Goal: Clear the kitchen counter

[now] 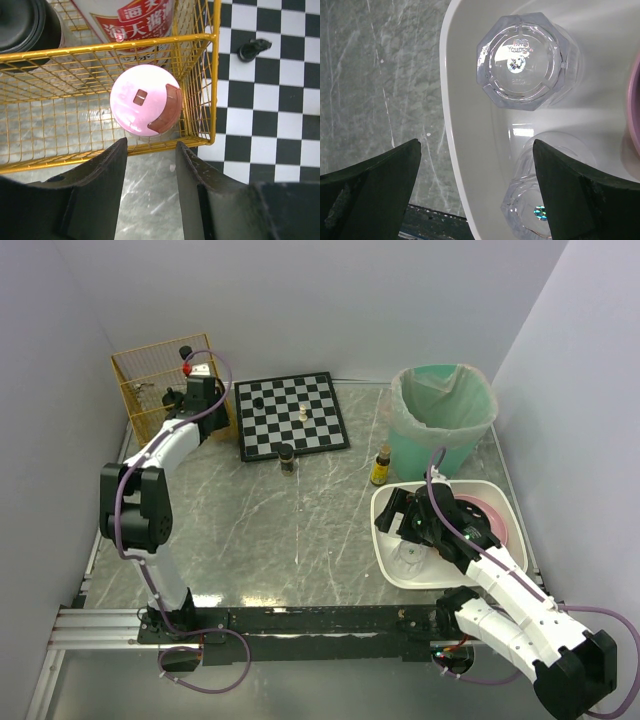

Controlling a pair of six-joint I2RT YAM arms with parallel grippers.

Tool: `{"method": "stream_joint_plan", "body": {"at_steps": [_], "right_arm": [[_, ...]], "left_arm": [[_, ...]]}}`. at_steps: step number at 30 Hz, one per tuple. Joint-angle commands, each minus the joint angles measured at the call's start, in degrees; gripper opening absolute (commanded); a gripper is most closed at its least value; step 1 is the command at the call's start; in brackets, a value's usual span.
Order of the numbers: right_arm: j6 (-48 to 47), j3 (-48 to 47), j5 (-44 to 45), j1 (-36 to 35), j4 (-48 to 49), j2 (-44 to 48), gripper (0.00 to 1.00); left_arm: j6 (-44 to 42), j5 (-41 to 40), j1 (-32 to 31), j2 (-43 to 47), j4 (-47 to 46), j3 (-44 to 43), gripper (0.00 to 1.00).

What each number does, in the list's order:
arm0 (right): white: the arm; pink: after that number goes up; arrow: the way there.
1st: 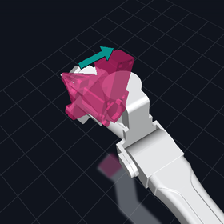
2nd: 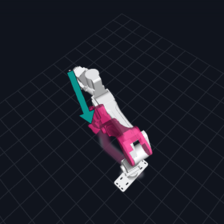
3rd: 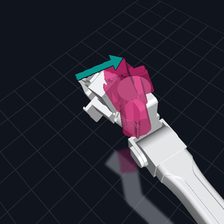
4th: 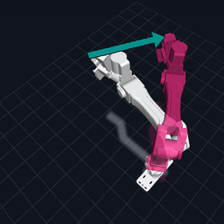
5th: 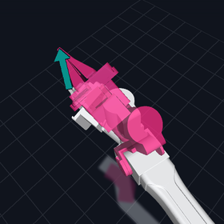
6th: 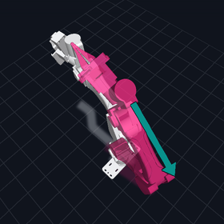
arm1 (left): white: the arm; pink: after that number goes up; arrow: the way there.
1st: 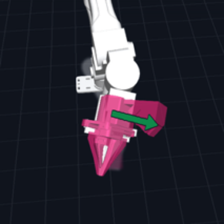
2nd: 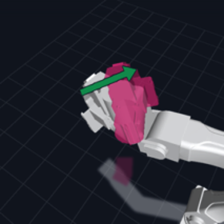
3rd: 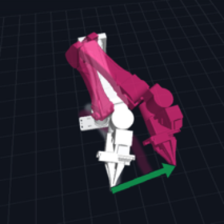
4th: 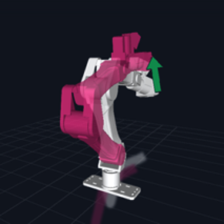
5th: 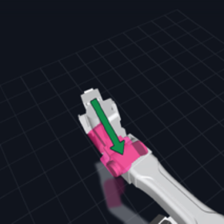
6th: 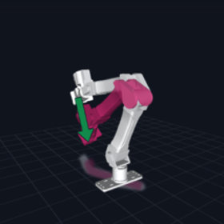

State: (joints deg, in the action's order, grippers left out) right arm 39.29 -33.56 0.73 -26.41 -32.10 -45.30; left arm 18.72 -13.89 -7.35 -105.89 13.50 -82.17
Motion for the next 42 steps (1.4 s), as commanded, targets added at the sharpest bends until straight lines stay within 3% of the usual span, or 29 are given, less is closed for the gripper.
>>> {"method": "stream_joint_plan", "body": {"at_steps": [1,26,36,42], "right_arm": [[-0.5,0.0,-0.4,0.3,0.1,0.1,0.99],[0.4,0.1,-3.2,0.3,1.7,-0.7,0.99],[-1.0,-3.5,4.6,0.3,-3.0,1.8,0.99],[-0.5,-9.1,13.6,0.7,-9.2,3.8,1.00]], "left_arm": [[1.0,1.9,-1.4,1.4,14.3,3.2,0.48],[4.2,3.9,-5.4,13.4,15.8,14.5,0.48],[4.7,6.4,-5.7,24.8,17.7,13.3,0.64],[4.4,16.6,-7.2,35.9,12.4,13.4,0.82]]}}
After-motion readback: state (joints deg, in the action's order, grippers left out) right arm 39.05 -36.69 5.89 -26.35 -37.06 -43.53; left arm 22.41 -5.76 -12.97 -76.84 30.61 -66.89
